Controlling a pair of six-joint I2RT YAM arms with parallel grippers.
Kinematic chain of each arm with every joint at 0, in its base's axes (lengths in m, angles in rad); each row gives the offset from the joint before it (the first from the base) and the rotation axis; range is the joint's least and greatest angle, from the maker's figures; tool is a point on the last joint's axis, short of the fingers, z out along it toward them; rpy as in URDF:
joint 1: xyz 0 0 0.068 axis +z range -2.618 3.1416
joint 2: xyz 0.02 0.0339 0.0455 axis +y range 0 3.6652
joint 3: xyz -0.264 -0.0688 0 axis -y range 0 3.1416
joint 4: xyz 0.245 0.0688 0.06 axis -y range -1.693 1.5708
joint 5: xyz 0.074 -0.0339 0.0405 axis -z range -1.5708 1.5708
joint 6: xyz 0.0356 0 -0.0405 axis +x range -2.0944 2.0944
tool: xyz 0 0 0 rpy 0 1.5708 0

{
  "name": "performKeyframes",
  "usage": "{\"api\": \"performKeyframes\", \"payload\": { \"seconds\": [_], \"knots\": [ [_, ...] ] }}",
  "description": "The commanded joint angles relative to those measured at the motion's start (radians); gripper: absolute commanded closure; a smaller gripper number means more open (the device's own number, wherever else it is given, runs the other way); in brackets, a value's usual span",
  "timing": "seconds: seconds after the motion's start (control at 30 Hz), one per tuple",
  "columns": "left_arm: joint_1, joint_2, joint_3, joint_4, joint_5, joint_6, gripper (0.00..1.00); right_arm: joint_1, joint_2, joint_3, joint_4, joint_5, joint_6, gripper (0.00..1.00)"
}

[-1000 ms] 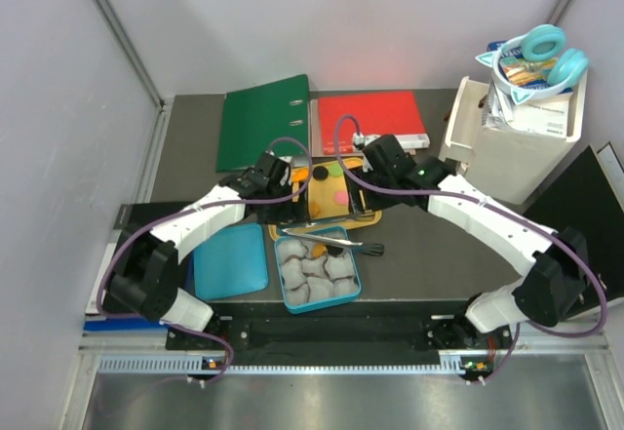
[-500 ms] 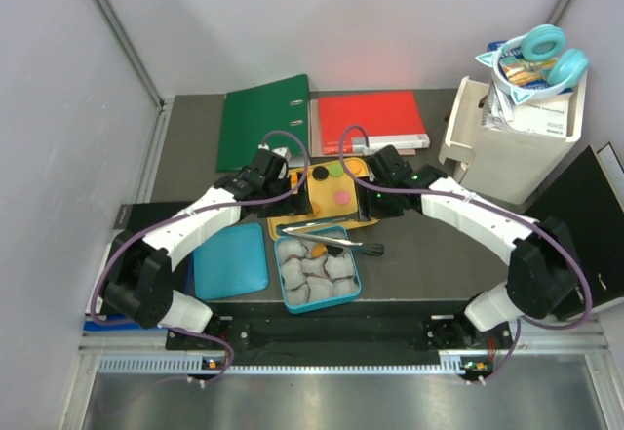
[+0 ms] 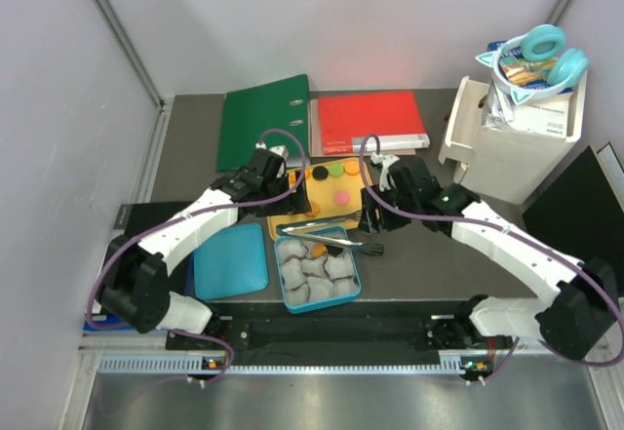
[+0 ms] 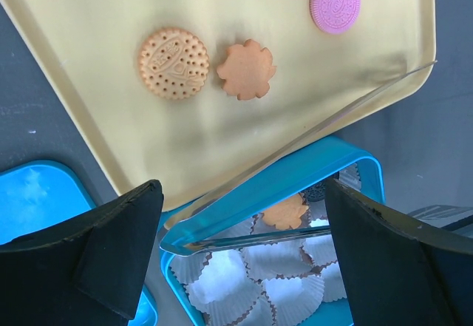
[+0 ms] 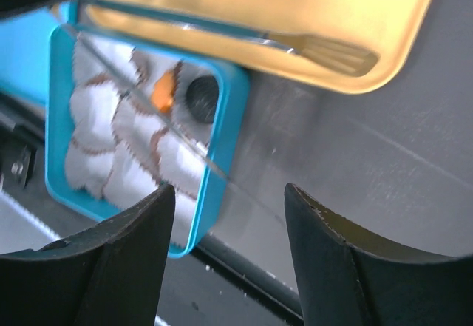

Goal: Pack the cookies

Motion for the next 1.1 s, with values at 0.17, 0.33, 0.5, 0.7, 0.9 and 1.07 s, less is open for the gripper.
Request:
{"api": "performKeyframes", "payload": {
  "seconds": [0.17,0.33,0.5,0.7,0.9,1.07],
  "knots": [
    [0.002,0.008,0.016,0.033,0.004,0.003,0.05,0.046,-0.015,-0.069,0.017,-0.121,-0.111,0.40],
    [0.002,0.018,0.027,0.031,0.004,0.002,0.05,0.061,0.059,-0.077,0.052,-0.110,-0.116,0.42],
    [0.002,0.018,0.031,0.019,-0.003,0.002,0.05,0.066,0.103,-0.061,0.063,-0.119,-0.122,0.51],
    [0.002,0.016,0.027,0.016,-0.006,0.000,0.05,0.069,0.142,-0.058,0.058,-0.127,-0.128,0.53],
    [0.002,0.015,0.022,0.019,-0.007,-0.003,0.05,0.070,0.145,-0.046,0.075,-0.066,-0.113,0.44],
    [0.002,0.016,0.019,0.030,-0.001,-0.006,0.07,0.069,0.146,-0.032,0.089,-0.052,-0.114,0.48]
  ]
}}
